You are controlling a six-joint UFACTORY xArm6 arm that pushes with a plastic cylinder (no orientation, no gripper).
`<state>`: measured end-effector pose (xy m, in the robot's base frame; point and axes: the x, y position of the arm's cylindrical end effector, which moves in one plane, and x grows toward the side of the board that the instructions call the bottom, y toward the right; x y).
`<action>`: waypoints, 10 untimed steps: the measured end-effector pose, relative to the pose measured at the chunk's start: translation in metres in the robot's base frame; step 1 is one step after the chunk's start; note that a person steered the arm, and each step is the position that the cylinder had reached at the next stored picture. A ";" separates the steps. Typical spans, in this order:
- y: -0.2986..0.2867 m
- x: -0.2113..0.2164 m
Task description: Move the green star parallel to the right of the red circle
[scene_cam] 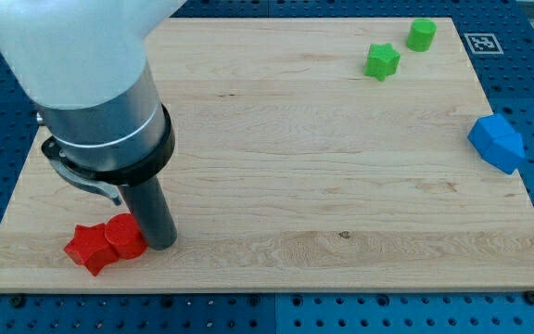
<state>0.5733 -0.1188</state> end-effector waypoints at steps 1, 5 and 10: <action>0.017 -0.038; 0.060 -0.114; 0.235 -0.378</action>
<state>0.1952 0.1161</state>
